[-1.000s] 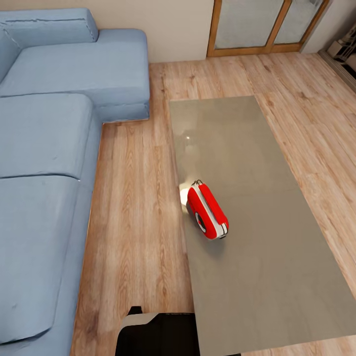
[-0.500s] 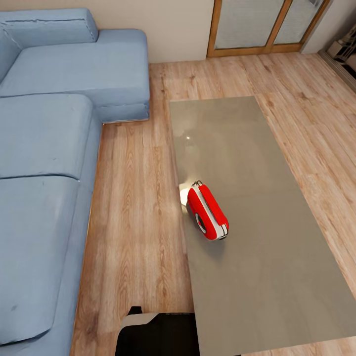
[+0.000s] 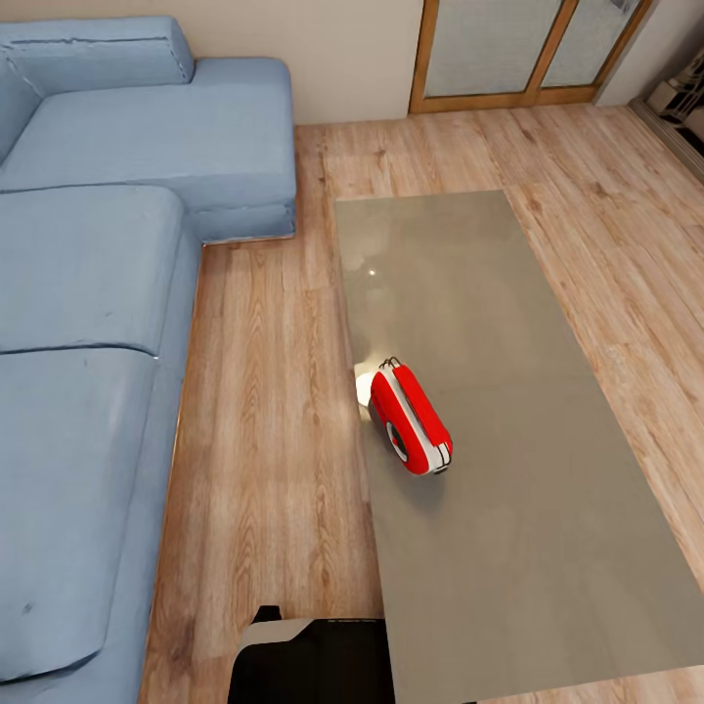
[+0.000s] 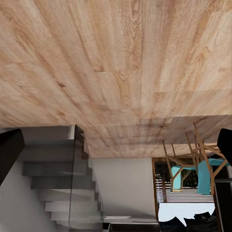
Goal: Turn on the radio receiver that's on the table in the living room.
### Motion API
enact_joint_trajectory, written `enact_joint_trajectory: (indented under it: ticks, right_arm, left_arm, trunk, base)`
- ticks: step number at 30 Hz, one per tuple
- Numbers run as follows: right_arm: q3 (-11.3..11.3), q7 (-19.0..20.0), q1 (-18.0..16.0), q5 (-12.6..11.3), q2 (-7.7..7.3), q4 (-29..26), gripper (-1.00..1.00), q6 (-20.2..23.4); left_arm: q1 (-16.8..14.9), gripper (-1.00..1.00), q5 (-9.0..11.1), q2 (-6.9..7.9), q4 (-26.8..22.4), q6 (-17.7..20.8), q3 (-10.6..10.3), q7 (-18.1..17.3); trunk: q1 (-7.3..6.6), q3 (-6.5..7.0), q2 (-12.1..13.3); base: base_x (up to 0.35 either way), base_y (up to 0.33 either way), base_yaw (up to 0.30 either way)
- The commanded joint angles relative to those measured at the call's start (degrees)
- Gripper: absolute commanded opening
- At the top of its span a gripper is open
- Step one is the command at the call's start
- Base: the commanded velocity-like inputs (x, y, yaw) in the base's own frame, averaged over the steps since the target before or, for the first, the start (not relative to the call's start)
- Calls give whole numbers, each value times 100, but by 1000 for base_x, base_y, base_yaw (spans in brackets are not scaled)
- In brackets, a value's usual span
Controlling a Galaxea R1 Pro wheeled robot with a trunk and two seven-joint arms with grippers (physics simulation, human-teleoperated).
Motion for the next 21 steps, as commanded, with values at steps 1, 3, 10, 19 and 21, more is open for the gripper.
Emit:
enact_joint_trajectory:
  ticks: [1,3,10,19,21]
  right_arm:
    - [0,1,0,1,0,0,100,0]
    - [0,2,0,2,0,0,100,0]
    - [-1,13,-69,30,27,-18,100,-26]
    - [44,-4,-70,12,23,-26,100,-104]
    - [46,-5,-70,2,23,-26,100,-105]
  left_arm:
    - [0,100,0,0,0,0,0,0]
    - [0,100,0,0,0,0,0,0]
    - [0,100,-1,26,-62,-1,-6,-25]
    - [0,100,9,77,-148,-112,17,-21]
    - [0,100,9,78,-149,-114,17,-19]
  trunk:
    - [0,0,0]
    - [0,0,0]
    - [0,0,0]
    - [0,0,0]
    - [0,0,0]
  base:
    - [0,0,0]
    - [0,0,0]
    - [0,0,0]
    - [0,0,0]
    - [0,0,0]
